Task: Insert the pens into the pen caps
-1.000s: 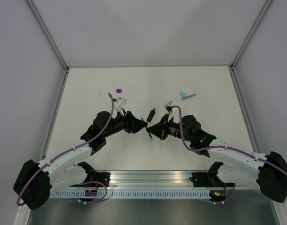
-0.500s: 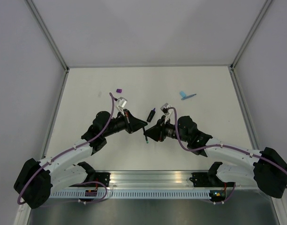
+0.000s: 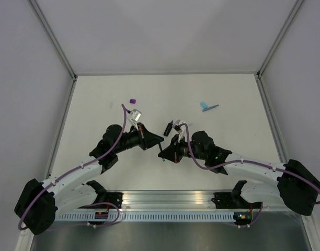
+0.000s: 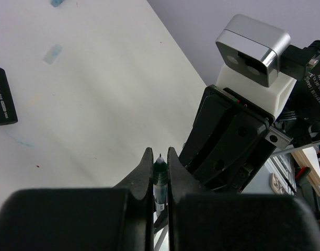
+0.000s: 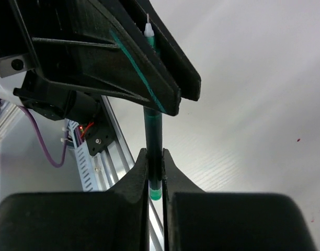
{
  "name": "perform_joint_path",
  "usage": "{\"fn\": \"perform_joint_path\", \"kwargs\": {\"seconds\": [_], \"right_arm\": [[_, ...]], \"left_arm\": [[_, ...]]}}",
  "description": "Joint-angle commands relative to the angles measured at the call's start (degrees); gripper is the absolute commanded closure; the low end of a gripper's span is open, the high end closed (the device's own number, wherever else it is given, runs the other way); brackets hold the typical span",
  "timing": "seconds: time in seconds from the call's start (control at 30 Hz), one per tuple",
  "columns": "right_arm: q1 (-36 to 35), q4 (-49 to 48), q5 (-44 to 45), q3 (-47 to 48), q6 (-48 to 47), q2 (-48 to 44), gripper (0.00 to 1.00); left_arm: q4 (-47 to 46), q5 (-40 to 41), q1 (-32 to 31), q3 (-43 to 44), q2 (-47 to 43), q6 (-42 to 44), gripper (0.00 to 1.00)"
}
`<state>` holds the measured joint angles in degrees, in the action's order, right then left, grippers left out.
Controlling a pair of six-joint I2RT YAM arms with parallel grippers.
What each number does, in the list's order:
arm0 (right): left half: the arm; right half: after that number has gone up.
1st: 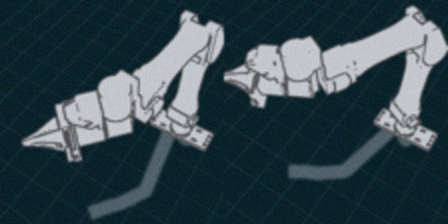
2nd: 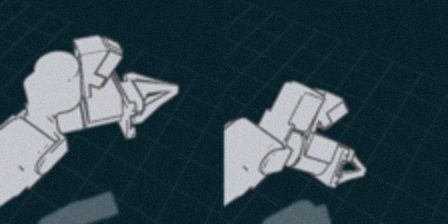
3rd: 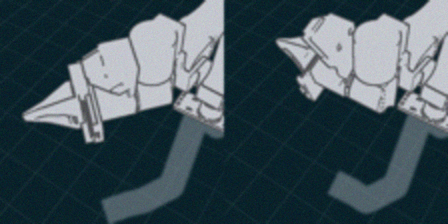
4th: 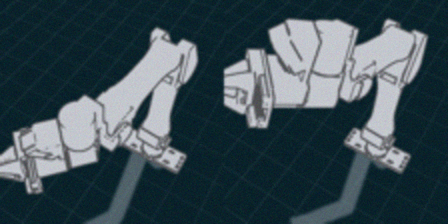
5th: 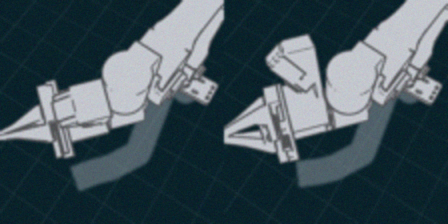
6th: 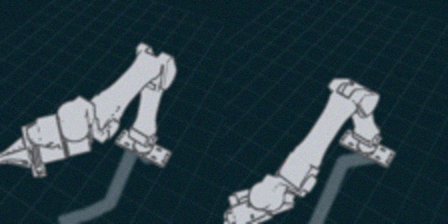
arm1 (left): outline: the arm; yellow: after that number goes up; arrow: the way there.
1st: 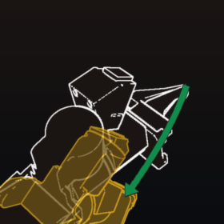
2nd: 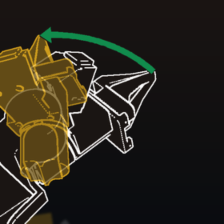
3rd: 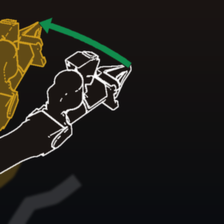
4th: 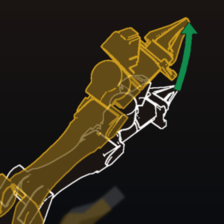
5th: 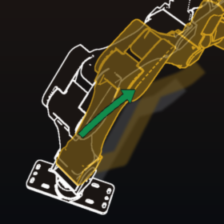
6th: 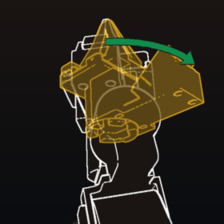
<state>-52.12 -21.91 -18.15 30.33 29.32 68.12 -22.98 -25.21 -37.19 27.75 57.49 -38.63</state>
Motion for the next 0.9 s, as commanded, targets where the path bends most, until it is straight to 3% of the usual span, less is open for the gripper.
{"fn": "perform_joint_path", "kwargs": {"seconds": [0.0, 0.03, 0.07, 0.17, 0.37, 0.57, 0.67, 0.87], "right_arm": [[-0.26, 1.87, 1.97, 2.63, -1.11, -1.49, 1.0], [-0.18, 3.26, 3.81, 2.81, -1.2, -2.89, 1.0], [-0.09, 4.24, 5.31, 3.5, -1.28, -3.77, 1.0], [0.17, 11.87, 16.02, 8.14, -3.21, -6.41, 1.0], [1.14, 23.65, 36.31, 13.17, -3.48, -9.14, 1.0], [1.49, 15.24, 36.0, 2.12, -0.06, -20.2, 1.0], [1.49, 15.76, 36.34, -0.09, 0.12, -24.69, 1.0], [1.49, 15.93, 39.16, -1.76, 1.88, -28.91, 1.0]], "left_arm": [[-0.23, 0.25, 0.1, 0.55, -2.73, -0.04, 0.94], [0.82, 0.25, 0.19, 1.68, -3.0, 0.48, 0.82], [2.49, 1.99, 0.1, 2.74, -3.09, 1.62, 0.5], [14.6, 12.06, 0.19, 9.15, -2.83, 2.94, 0.15], [34.3, 30.43, 0.27, 24.53, 2.44, 8.65, 0.09], [40.81, 42.33, 5.62, 35.95, 13.39, 16.3, 0.09], [43.37, 42.53, 11.16, 42.55, 23.23, 21.74, 0.09], [51.35, 40.34, 23.11, 58.19, 41.45, 29.05, 0.19]]}}
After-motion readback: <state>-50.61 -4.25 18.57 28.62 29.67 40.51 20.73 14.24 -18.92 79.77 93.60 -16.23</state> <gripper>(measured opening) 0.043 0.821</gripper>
